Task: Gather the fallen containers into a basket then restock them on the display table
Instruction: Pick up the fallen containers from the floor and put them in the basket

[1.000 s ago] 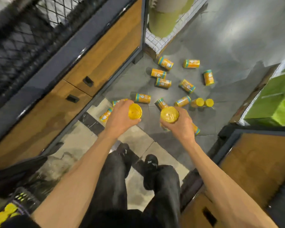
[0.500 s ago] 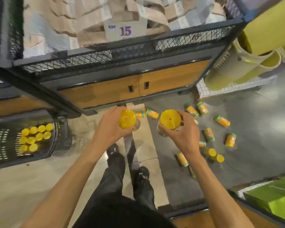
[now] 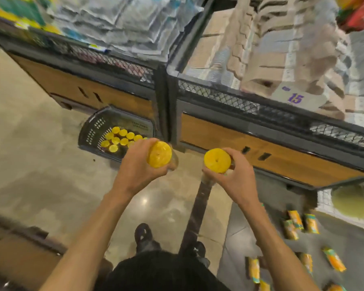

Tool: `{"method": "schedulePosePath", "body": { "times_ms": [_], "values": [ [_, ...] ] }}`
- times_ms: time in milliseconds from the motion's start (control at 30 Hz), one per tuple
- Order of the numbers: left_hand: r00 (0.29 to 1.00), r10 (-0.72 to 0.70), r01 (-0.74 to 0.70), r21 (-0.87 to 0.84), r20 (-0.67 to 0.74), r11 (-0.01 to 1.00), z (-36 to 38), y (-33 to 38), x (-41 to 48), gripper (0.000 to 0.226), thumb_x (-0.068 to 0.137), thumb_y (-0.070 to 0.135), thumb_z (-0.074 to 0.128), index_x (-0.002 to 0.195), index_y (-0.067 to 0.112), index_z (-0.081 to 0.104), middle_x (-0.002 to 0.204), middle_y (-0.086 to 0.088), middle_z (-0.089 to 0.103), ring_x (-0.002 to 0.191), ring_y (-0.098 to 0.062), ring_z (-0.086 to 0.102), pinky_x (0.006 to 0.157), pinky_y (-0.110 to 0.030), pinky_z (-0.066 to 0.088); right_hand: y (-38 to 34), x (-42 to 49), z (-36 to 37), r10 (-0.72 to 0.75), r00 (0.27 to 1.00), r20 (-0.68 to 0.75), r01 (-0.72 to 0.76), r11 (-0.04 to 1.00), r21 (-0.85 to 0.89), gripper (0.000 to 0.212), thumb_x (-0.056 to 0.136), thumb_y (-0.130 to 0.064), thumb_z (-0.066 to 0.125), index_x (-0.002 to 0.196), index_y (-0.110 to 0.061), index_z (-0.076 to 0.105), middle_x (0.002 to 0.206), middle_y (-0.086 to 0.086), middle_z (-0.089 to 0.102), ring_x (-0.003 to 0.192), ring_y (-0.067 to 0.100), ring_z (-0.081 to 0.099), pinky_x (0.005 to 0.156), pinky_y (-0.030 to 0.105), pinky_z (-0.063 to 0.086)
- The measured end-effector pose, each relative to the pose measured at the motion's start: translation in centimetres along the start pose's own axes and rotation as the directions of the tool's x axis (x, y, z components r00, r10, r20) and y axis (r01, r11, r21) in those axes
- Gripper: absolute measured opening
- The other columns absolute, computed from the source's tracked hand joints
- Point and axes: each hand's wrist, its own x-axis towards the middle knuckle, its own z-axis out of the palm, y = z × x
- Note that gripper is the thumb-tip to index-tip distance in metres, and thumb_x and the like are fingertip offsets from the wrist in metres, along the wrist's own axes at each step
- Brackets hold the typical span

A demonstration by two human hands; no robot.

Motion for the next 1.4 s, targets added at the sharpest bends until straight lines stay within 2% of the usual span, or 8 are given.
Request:
{"method": "schedulePosePath", "body": {
  "times_ms": [200,333,467,667,833,1033,1233,1400],
  "values": [
    [0.994,-0.074,0.076,0.022,-0.085,0.997,-7.1,-9.3,-0.7,0.073,0.065,0.052,0.079,0.125,0.017,0.056,0.117,-0.001,0.059,0.103,-0.018,0.049,0.084,-0.03,0.04,-8.4,2.7,8.1,-0.079,0.991,0.112,0.074,0.996,0.045,0.068,0.065,-0.055,0.085,0.121,-0.033,0.054,0.115,-0.016,0.058,0.103,0.005,0.055,0.086,0.034,0.054],
    [0.989,-0.108,0.111,0.029,-0.099,0.993,-10.8,-14.1,-0.6,0.072,0.066,0.045,0.087,0.126,0.017,0.057,0.117,0.0,0.06,0.104,-0.019,0.05,0.085,-0.025,0.035,-12.3,4.0,13.2,-0.104,0.986,0.133,0.096,0.993,0.065,0.066,0.065,-0.058,0.082,0.12,-0.031,0.056,0.113,-0.014,0.06,0.102,0.006,0.057,0.084,0.035,0.054],
    [0.989,-0.076,0.086,0.074,-0.13,0.994,-13.3,-18.1,-0.1,0.069,0.067,0.046,0.082,0.122,0.012,0.058,0.115,-0.003,0.061,0.102,-0.017,0.049,0.083,-0.023,0.036,-14.7,5.7,17.5,-0.095,0.984,0.149,0.084,0.994,0.076,0.062,0.068,-0.059,0.08,0.119,-0.033,0.056,0.113,-0.014,0.06,0.104,0.008,0.055,0.084,0.039,0.054],
    [0.975,-0.208,0.215,0.117,-0.074,0.97,-14.8,-22.8,4.0,0.073,0.064,0.041,0.089,0.125,0.015,0.058,0.118,-0.003,0.062,0.105,-0.022,0.053,0.086,-0.03,0.04,-16.5,10.5,22.7,-0.077,0.975,0.209,0.065,0.996,0.062,0.064,0.068,-0.058,0.08,0.121,-0.033,0.054,0.114,-0.015,0.057,0.107,0.009,0.051,0.084,0.036,0.053],
    [0.956,-0.293,0.293,0.114,-0.01,0.949,-14.3,-26.5,9.2,0.079,0.066,0.046,0.086,0.131,0.015,0.055,0.124,-0.004,0.059,0.112,-0.024,0.052,0.09,-0.031,0.039,-16.6,16.7,27.1,-0.068,0.961,0.267,0.065,0.998,0.021,0.067,0.066,-0.057,0.082,0.122,-0.034,0.052,0.112,-0.018,0.053,0.107,0.009,0.049,0.084,0.037,0.051],
    [0.917,-0.391,0.376,0.152,0.083,0.914,-11.6,-32.1,16.0,0.078,0.068,0.051,0.084,0.131,0.02,0.052,0.124,-0.003,0.059,0.113,-0.024,0.052,0.091,-0.032,0.04,-15.5,23.9,32.7,-0.04,0.927,0.374,0.055,0.998,-0.031,0.071,0.065,-0.055,0.085,0.122,-0.027,0.054,0.117,-0.008,0.058,0.106,0.013,0.051,0.081,0.035,0.05],
    [0.892,-0.419,0.398,0.147,0.169,0.906,-8.0,-38.1,21.2,0.078,0.069,0.046,0.085,0.132,0.014,0.052,0.127,-0.008,0.057,0.115,-0.027,0.051,0.094,-0.035,0.04,-13.4,28.4,38.6,0.002,0.878,0.48,0.065,0.99,-0.123,0.078,0.066,-0.06,0.082,0.127,-0.025,0.049,0.123,-0.007,0.056,0.111,0.015,0.049,0.084,0.034,0.047],
    [0.871,-0.415,0.396,0.123,0.264,0.91,-3.2,-45.4,23.7,0.08,0.069,0.041,0.087,0.133,0.01,0.05,0.129,-0.012,0.054,0.12,-0.03,0.048,0.098,-0.035,0.037,-10.6,30.3,44.5,0.078,0.865,0.497,0.02,0.982,-0.189,0.081,0.065,-0.056,0.084,0.127,-0.02,0.049,0.122,-0.002,0.051,0.11,0.015,0.052,0.083,0.033,0.049]
  ]
}}
